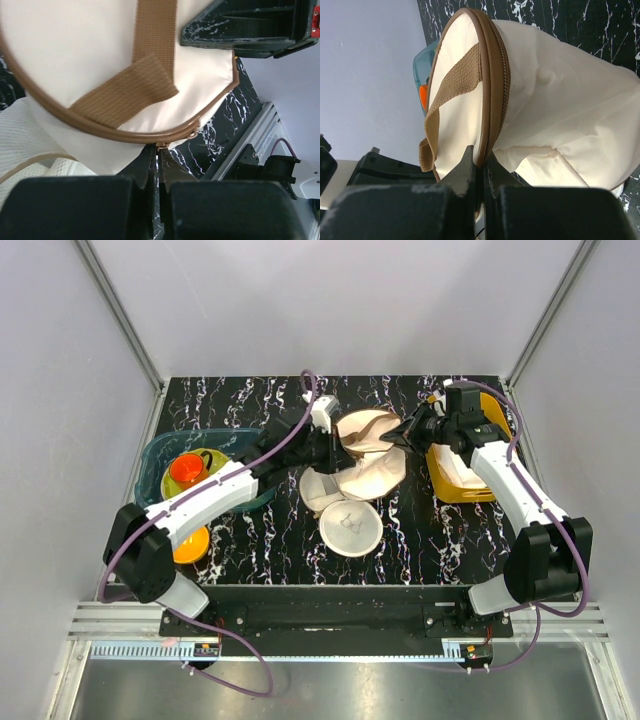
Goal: Unzip the laundry bag and remove the bra
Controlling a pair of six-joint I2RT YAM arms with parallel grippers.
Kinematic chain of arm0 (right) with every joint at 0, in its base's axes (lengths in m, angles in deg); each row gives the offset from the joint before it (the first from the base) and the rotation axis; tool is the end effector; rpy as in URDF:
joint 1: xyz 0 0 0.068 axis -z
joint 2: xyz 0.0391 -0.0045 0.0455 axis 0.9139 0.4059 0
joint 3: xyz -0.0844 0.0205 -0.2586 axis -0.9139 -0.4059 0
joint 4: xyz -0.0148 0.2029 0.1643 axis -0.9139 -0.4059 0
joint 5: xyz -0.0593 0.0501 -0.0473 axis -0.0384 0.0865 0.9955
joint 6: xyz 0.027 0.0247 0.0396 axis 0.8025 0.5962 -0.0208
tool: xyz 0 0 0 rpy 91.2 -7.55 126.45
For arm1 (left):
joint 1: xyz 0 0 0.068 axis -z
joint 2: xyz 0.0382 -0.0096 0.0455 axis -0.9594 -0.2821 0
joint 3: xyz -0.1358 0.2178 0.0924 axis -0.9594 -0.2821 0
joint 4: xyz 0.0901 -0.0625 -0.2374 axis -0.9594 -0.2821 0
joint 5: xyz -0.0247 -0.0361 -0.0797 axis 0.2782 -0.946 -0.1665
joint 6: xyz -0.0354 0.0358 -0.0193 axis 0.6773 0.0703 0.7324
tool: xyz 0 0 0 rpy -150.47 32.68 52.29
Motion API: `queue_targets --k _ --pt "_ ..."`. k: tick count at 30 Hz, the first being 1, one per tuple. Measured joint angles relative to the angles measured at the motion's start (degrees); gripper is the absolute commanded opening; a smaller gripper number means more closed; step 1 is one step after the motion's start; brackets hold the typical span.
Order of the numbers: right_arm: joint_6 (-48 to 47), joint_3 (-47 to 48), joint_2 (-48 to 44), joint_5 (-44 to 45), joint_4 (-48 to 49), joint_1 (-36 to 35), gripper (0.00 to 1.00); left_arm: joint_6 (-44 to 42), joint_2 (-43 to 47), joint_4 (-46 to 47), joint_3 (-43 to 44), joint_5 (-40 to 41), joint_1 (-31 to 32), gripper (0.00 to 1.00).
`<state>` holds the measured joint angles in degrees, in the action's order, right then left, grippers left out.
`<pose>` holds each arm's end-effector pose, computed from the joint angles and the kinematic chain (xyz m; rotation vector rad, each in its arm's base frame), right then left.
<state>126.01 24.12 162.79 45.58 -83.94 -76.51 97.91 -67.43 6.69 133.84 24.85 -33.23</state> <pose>0.3205 0.0783 0.3162 0.4589 2.3232 1.1548 0.2665 -0.2405 0.3124 0.3762 2.1573 -1.0574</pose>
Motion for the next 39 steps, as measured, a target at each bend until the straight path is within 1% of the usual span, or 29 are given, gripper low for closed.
queue_targets --k 5,9,13,18,19,22,23,24,27,28,29,30,31,32,33,34,37,39 --pt "-2.5 -1.3 -0.9 -1.4 -0.6 0.4 0.00 -0.4 3.1 -0.1 -2.7 1.5 -2.0 0.00" --pt "-7.4 -1.9 -3.1 -2.9 -3.3 0.7 0.00 -1.2 4.5 -0.5 -4.0 1.4 -4.8 0.00" --pt "-12.7 -1.9 -5.6 -3.5 -6.4 0.7 0.00 -2.0 4.7 -0.7 -4.0 0.6 -5.6 0.00" --pt "-18.0 -1.7 -6.1 -4.3 -9.6 0.8 0.00 -2.3 4.7 -0.8 -4.0 -0.3 -8.8 0.00" --pt "-19.0 -1.4 -6.0 -4.3 -10.6 0.8 0.04 -2.2 4.7 -0.8 -4.0 -0.3 -9.8 0.00" --pt "-21.4 1.6 -4.8 -4.1 -14.5 0.8 0.50 -1.6 4.7 0.0 -3.8 -0.3 -11.7 0.00" --pt "-21.8 3.3 -4.0 -3.5 -15.5 0.8 0.72 -1.4 4.7 0.1 -3.6 -0.3 -11.9 0.00" --pt "-22.1 5.3 -3.0 -2.9 -16.3 0.8 0.75 -1.2 4.7 0.2 -3.4 -0.3 -11.8 0.00" --pt "-22.7 10.4 -1.2 -0.8 -16.4 0.8 0.77 -0.6 4.5 0.9 -2.8 -1.0 -10.9 0.00" --pt "-22.7 11.1 -1.2 -0.3 -16.4 0.9 0.78 -0.3 4.5 1.3 -2.8 -1.4 -10.5 0.00" --pt "-22.7 11.5 -1.4 0.2 -16.5 0.9 0.85 -0.1 4.5 1.5 -2.8 -1.6 -10.2 0.00" --pt "-22.7 11.5 -1.7 1.2 -16.6 0.9 0.87 0.1 4.5 1.6 -2.8 -1.8 -10.0 0.00" --pt "-22.6 11.3 -2.0 2.3 -16.8 0.9 0.87 0.3 4.5 1.7 -2.8 -1.9 -9.7 0.00" --pt "-22.5 10.8 -2.3 3.4 -17.0 0.9 0.88 0.3 4.5 1.8 -2.8 -1.9 -9.5 0.00" --pt "-22.5 9.8 -2.8 4.4 -17.2 0.9 0.92 0.3 4.5 1.9 -2.8 -1.9 -9.4 0.00" --pt "-22.3 8.3 -3.6 5.6 -17.5 0.9 0.93 0.4 4.5 2.0 -2.8 -1.9 -9.3 0.00" --pt "-21.3 3.0 -6.4 7.3 -17.9 0.9 0.97 0.6 4.5 2.2 -2.8 -1.9 -9.2 0.00" --pt "-20.0 -0.3 -8.5 8.6 -18.4 0.9 0.97 0.8 4.5 2.3 -2.9 -1.9 -9.2 0.00"
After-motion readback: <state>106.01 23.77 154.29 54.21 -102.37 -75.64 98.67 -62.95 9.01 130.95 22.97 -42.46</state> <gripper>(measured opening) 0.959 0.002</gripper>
